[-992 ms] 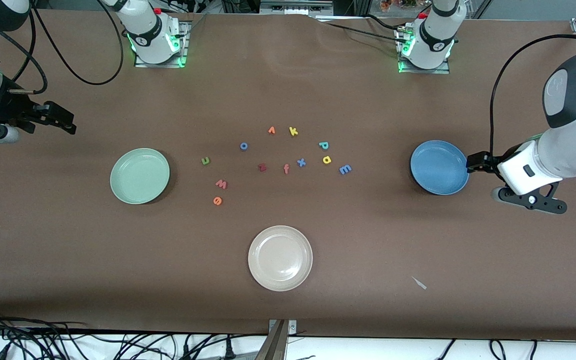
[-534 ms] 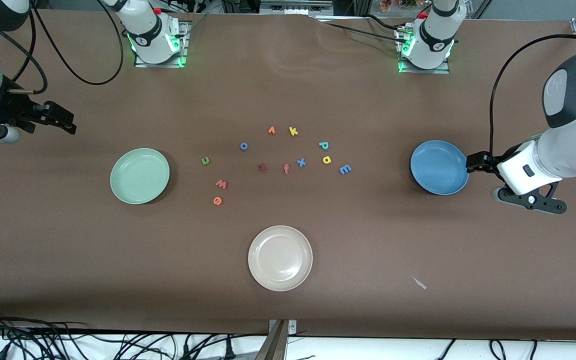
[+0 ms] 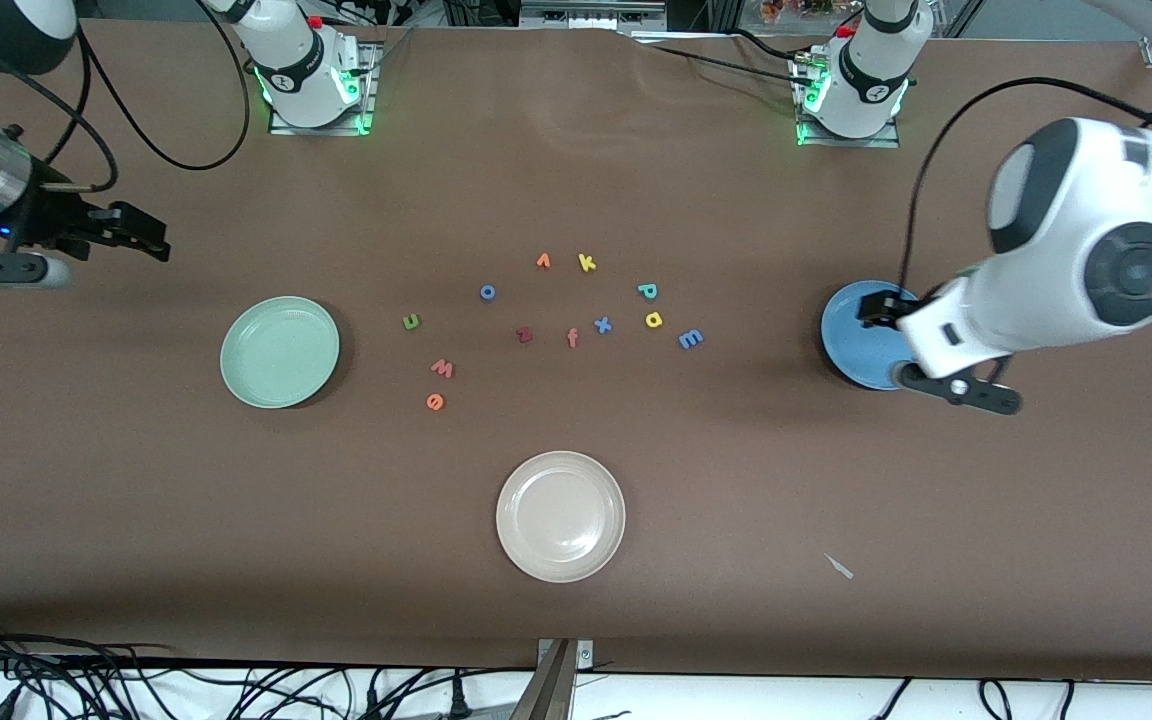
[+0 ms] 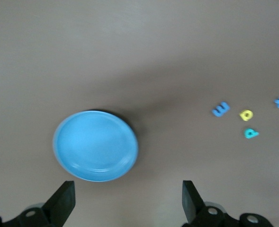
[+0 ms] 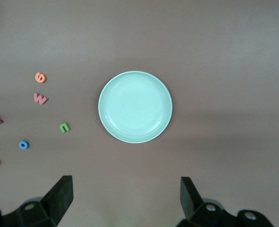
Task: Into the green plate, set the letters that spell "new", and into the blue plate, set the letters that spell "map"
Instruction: 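Move the right gripper to the orange 6 while the left gripper reaches letters, then grasp the orange 6 with the right gripper and drop it on the green plate, then grasp the pink W with the right gripper while the left gripper grasps the blue E, then place the pink W on the green plate while the left gripper lifts the E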
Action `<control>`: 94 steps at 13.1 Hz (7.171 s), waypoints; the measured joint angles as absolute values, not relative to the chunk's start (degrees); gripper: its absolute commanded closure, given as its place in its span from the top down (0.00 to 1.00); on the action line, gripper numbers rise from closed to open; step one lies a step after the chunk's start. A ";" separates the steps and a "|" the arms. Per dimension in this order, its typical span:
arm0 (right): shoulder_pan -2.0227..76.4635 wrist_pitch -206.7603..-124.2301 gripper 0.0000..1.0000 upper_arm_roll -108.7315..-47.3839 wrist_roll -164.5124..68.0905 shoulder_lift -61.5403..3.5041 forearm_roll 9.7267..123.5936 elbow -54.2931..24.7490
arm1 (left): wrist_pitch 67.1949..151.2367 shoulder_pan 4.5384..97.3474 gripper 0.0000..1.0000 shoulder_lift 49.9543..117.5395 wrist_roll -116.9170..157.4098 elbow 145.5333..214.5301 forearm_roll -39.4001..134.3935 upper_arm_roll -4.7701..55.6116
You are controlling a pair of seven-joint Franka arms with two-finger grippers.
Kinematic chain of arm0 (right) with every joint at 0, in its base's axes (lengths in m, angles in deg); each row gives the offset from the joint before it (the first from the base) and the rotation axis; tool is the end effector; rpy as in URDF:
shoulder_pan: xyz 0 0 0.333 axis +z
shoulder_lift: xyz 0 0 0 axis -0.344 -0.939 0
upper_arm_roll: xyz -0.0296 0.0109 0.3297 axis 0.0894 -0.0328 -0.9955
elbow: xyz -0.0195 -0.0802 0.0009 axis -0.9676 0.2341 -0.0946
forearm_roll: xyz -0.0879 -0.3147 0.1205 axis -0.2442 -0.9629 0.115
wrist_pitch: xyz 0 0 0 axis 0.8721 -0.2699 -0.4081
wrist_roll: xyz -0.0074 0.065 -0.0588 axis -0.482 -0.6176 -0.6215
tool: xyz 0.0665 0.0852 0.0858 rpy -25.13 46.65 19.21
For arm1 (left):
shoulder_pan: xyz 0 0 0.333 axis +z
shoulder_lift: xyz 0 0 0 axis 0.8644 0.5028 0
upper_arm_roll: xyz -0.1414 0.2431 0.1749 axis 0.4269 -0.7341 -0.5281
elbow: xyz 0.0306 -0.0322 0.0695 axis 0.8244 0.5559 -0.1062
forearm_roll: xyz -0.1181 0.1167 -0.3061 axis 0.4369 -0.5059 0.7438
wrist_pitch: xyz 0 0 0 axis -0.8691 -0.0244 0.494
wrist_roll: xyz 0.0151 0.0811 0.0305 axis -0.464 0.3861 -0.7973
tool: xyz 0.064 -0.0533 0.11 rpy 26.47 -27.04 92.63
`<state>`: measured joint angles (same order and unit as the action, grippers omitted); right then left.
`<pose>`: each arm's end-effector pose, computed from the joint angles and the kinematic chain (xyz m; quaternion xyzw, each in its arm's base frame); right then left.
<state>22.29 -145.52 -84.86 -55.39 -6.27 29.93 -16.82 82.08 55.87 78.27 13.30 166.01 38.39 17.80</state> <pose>0.5066 0.0317 0.5290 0.9984 0.0117 -0.0544 0.0008 0.5703 -0.1335 0.4499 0.9819 -0.1287 -0.1381 0.0145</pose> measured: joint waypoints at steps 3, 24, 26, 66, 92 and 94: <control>27.53 -151.92 1.00 -85.43 -55.90 -13.67 30.12 -17.23 | 88.11 55.34 0.99 78.52 15.15 170.54 42.80 20.65; 44.01 -193.64 0.26 -85.28 -82.53 -44.48 29.75 -17.00 | 116.71 47.63 1.00 87.82 19.29 188.72 42.79 25.10; 44.00 -194.16 0.04 -84.99 -82.54 -44.83 28.49 -16.98 | 119.01 46.82 1.00 87.82 19.29 190.52 42.77 25.12; 43.88 -160.10 1.00 -79.54 -30.35 -29.85 26.90 -14.43 | 136.27 45.41 0.94 89.75 19.11 197.39 36.94 23.48; 47.48 -193.64 0.43 -84.15 -24.52 -40.48 26.87 -24.66 | 137.77 45.27 0.60 90.87 20.44 196.77 36.89 23.61; 47.51 -193.67 0.24 -84.22 -24.52 -40.50 26.87 -24.66 | 137.77 45.22 0.60 90.86 20.86 196.75 36.88 23.65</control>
<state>47.51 -193.67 -84.22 -24.52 -40.50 26.87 -24.66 137.77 45.22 90.86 20.86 196.75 36.88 23.65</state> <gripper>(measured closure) 0.432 0.370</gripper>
